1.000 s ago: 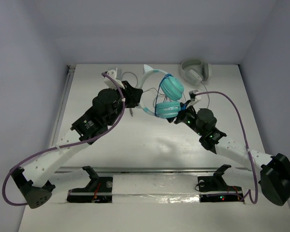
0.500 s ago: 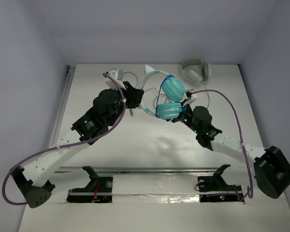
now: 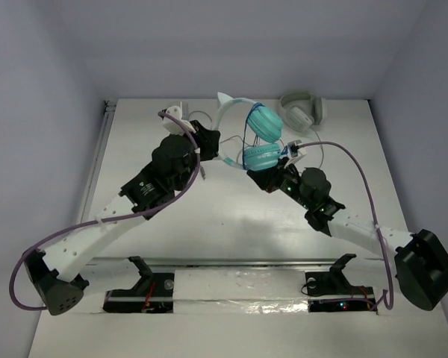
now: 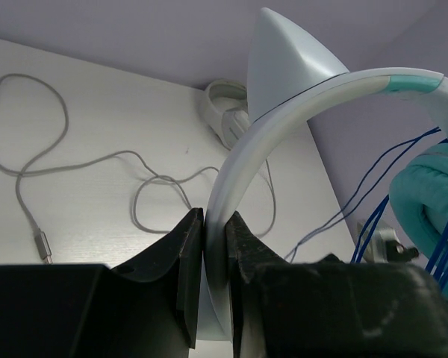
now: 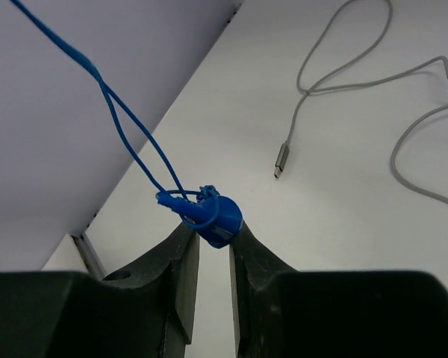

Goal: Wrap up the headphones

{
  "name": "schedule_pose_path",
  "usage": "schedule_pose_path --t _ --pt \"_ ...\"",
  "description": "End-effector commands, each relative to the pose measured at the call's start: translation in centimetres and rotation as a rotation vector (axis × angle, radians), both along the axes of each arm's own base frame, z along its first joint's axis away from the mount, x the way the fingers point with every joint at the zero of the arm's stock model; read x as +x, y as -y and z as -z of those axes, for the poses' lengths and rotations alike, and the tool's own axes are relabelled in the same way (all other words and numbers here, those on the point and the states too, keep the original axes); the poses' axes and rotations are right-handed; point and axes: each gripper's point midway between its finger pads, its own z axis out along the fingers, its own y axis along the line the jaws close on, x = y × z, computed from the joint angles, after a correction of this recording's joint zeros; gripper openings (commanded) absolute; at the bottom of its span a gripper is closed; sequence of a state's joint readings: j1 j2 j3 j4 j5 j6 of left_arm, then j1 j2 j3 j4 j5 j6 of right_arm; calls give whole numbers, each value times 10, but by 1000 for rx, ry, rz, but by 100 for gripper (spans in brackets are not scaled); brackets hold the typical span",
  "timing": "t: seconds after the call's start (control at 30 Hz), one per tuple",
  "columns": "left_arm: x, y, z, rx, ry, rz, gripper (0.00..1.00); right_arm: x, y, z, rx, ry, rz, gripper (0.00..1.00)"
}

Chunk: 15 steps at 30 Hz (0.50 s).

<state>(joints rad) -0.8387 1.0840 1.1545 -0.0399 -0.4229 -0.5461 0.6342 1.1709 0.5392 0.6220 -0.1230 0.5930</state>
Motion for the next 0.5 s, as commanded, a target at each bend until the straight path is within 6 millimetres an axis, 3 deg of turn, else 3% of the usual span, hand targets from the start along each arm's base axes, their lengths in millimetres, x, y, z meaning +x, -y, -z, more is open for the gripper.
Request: schedule_pose_path --t 0.0,0.17,0.47 --pt "17 -6 -57 -219 127 -115 0 -11 1 -11 59 20 -23 15" --pt "38 -9 -51 -218 135 -229 0 -29 -6 0 56 -18 -61 15" --pt "75 -6 -11 -116 94 -366 0 -49 -23 4 20 -44 -90 12"
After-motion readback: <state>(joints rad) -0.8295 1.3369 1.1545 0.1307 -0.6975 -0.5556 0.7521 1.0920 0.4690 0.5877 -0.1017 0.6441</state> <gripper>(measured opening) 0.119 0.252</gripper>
